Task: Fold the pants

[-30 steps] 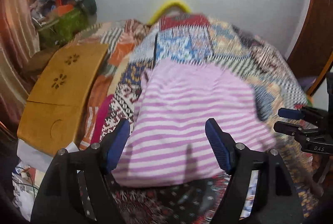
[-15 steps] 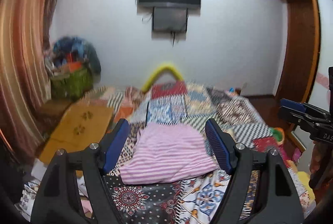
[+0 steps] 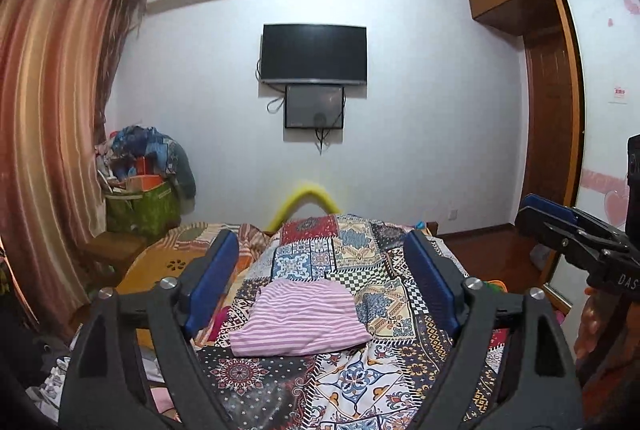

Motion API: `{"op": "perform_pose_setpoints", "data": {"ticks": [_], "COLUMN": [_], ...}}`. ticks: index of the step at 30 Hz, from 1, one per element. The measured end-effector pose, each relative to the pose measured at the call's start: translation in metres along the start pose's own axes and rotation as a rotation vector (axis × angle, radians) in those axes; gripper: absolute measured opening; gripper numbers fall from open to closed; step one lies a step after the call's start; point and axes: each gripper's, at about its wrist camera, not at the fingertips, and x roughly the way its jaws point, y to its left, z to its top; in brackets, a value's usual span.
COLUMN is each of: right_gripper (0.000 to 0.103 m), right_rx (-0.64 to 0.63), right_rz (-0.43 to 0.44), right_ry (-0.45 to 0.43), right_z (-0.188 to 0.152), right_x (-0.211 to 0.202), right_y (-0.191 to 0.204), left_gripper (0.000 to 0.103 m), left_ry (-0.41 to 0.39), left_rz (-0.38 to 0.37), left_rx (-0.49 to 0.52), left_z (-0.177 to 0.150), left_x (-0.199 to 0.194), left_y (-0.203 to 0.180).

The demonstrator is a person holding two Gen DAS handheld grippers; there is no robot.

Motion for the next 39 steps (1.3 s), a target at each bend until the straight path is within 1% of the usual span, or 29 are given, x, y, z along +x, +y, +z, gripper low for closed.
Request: {"op": "perform_pose_setpoints", "data": {"ticks": [3,4,9,14,20,39], "right_gripper": [0.075,0.078,0.088,0.1,0.102,0.102], "right_rx": [-0.008,-0.007,-0.009,-0.026,-0.037,-0.048], "right_rz": [-0.021,-0.025,-0.069,-0.102,-0.115,-0.135], "right_ry": [-0.013,-0.016,-0.044,-0.074,-0.085,-0.075], "right_z": [-0.003,-0.004,-0.005,-0.005,-0.006,-0.011], "right_x": [-0.008,-0.008,-0.016,-0.024,-0.028,-0.031], "right_y": [0.007,0.007,0.012,0.019,0.024,0.026], "left_gripper": [0.096,0.098,0.102,0.103,0.103,0.103], "left_ry": [-0.015,-0.019,-0.025,-0.023,-0.023,-0.018], "left_rz": [-0.003,-0.004,-0.009,-0.011,-0.013,-0.016], "left_rx": [0.001,-0.003,-0.011,-0.011,-0.009,-0.017], "left_z": [-0.002,-0.002,-0.006,-0.008,-0.011,-0.013], "left_x": [-0.014,-0.019,-0.028,-0.032,-0.036,-0.035], "left_y": [-0.004,-0.005,-0.006,-0.006,-0.009,-0.009]}}
